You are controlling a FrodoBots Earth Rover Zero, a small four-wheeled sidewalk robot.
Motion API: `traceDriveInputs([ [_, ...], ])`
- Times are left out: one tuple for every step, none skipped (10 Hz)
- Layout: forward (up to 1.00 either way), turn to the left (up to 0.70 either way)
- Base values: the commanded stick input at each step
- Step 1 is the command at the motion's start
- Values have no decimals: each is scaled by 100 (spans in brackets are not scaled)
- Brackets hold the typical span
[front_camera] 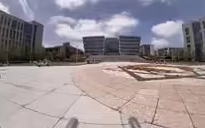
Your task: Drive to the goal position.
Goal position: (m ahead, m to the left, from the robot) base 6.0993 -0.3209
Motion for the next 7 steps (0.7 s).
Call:
traceDriveInputs([
  [70,0],
  [70,0],
  [70,0],
  [70,0],
  [70,0],
  [70,0],
  [70,0],
])
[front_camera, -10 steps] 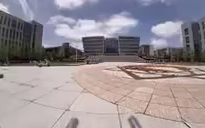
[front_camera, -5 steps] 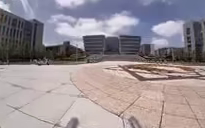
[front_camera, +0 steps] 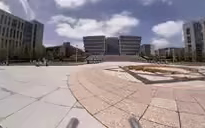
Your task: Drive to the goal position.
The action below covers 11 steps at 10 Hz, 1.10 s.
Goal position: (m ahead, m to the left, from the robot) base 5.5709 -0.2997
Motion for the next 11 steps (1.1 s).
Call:
traceDriveInputs([
  [70,0],
  [70,0],
  [70,0],
  [70,0],
  [70,0],
  [70,0],
  [70,0],
  [70,0],
  [70,0],
  [70,0],
  [70,0],
])
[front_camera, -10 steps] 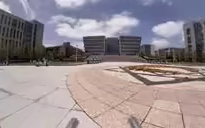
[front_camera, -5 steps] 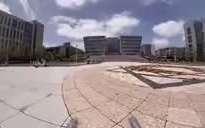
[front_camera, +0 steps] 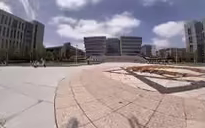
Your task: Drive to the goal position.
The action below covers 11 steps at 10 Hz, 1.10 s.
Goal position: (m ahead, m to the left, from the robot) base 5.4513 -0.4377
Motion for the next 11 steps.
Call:
traceDriveInputs([
  [70,0],
  [70,0],
  [70,0],
  [70,0],
  [70,0],
  [70,0],
  [70,0],
  [70,0],
  [70,0],
  [70,0],
  [70,-9],
])
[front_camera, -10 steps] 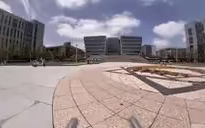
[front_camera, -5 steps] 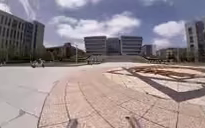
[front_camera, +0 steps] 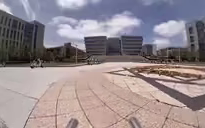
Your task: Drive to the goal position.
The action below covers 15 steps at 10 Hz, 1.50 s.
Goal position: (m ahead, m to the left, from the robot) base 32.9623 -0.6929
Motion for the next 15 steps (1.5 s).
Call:
traceDriveInputs([
  [70,-23],
  [70,-35],
  [70,-35],
  [70,-24],
  [70,-6],
  [70,0],
  [70,0],
  [70,0],
  [70,0],
  [70,0],
  [70,0],
  [70,0],
  [70,0],
  [70,0],
  [70,0],
])
